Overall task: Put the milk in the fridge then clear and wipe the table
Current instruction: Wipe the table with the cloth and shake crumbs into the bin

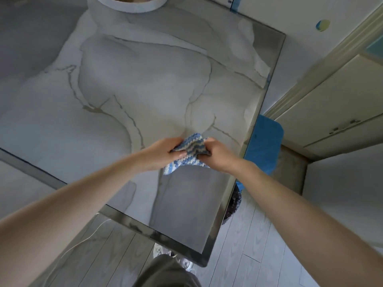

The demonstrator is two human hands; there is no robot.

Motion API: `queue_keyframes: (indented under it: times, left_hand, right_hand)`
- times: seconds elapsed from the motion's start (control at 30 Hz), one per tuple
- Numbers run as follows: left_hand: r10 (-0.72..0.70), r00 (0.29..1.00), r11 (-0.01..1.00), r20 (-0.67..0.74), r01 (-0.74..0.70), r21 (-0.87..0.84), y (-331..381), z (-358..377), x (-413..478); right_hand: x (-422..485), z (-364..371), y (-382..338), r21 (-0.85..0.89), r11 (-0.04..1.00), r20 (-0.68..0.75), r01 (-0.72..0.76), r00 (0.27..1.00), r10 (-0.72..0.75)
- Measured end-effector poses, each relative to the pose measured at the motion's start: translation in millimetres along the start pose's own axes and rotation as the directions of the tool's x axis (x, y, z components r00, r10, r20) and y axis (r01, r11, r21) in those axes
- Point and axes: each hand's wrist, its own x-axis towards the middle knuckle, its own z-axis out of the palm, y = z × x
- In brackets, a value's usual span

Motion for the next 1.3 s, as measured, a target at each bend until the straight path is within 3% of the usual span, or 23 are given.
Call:
queue_keyframes:
  times: [0.17,0.3,0.67,0.83,0.97,1.13,1.3]
  left_hand:
    - [-0.017,0.997,1.0,0.07,0.016,0.017,-13,2,-29]
    - [-0.022,0.996,0.989,0.09,0.035,-0.145,-18,22,-53]
    - [-0.079,0.993,0.94,-0.083,0.046,-0.339,28,111,-70]
    - [-0.126,0.964,0.918,-0.236,0.024,-0.396,59,152,-56]
    - [-0.114,0.937,0.95,-0.33,0.006,-0.312,81,184,-33]
    - [-0.194,0.846,0.945,-0.497,0.025,-0.327,89,232,-1]
    - [-0.313,0.763,0.93,-0.565,0.125,-0.346,51,275,45]
  right_hand:
    - [-2,10,-15,-0.028,0.997,0.121,0.065,0.991,-0.061]
    - [-15,15,-21,-0.101,0.991,0.25,0.085,0.967,-0.058]
    - [-50,-7,15,-0.382,0.9,0.414,0.209,0.909,-0.035]
    - [-71,-29,48,-0.342,0.919,0.384,0.196,0.922,-0.054]
    - [-79,-37,89,-0.271,0.951,0.336,0.147,0.941,-0.05]
    - [-74,-19,146,-0.132,0.985,0.216,0.113,0.973,-0.083]
    - [-59,23,204,-0.037,0.992,0.137,0.121,0.984,-0.115]
